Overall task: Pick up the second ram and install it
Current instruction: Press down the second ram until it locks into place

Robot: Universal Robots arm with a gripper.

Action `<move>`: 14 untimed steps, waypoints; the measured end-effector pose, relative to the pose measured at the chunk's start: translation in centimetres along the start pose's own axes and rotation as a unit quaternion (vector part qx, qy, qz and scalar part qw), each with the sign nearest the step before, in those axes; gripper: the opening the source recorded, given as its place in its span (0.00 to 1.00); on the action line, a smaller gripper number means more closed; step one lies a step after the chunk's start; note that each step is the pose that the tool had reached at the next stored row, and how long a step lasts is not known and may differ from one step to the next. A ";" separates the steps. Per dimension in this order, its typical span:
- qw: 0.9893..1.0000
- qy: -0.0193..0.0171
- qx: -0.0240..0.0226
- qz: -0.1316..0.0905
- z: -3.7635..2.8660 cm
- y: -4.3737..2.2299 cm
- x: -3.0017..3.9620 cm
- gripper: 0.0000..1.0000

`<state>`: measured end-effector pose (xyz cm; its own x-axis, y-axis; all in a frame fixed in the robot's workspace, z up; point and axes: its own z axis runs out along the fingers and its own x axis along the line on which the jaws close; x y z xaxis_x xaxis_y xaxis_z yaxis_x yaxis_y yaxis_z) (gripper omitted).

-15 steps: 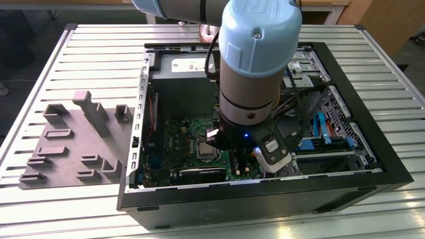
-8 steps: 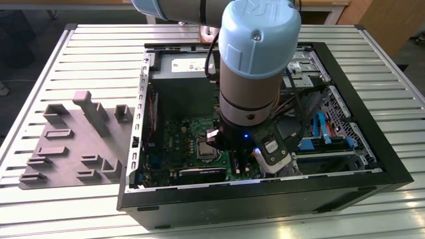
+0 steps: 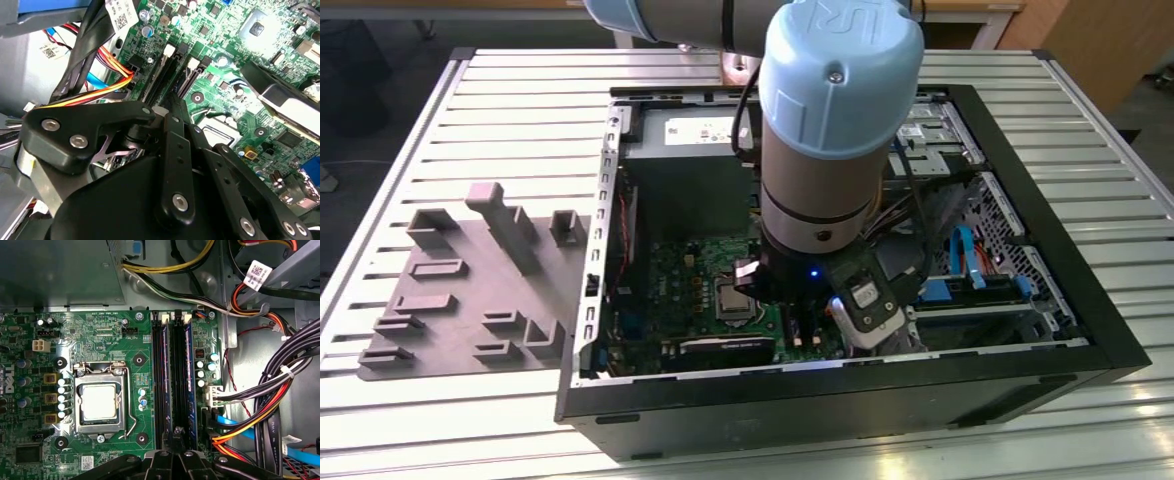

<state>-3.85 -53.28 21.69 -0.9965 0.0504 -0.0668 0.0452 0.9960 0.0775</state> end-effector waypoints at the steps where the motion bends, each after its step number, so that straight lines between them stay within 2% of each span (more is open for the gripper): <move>1: 1.000 0.000 0.000 0.000 0.00 0.00 0.00 0.11; 6: 1.000 0.000 -0.001 0.000 -0.27 0.05 -0.02 0.11; 14: 1.000 0.000 0.000 0.000 -1.86 0.15 -0.12 0.11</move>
<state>-3.85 -53.28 23.56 -0.9965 0.0504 -0.0668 0.0452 0.9959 0.0778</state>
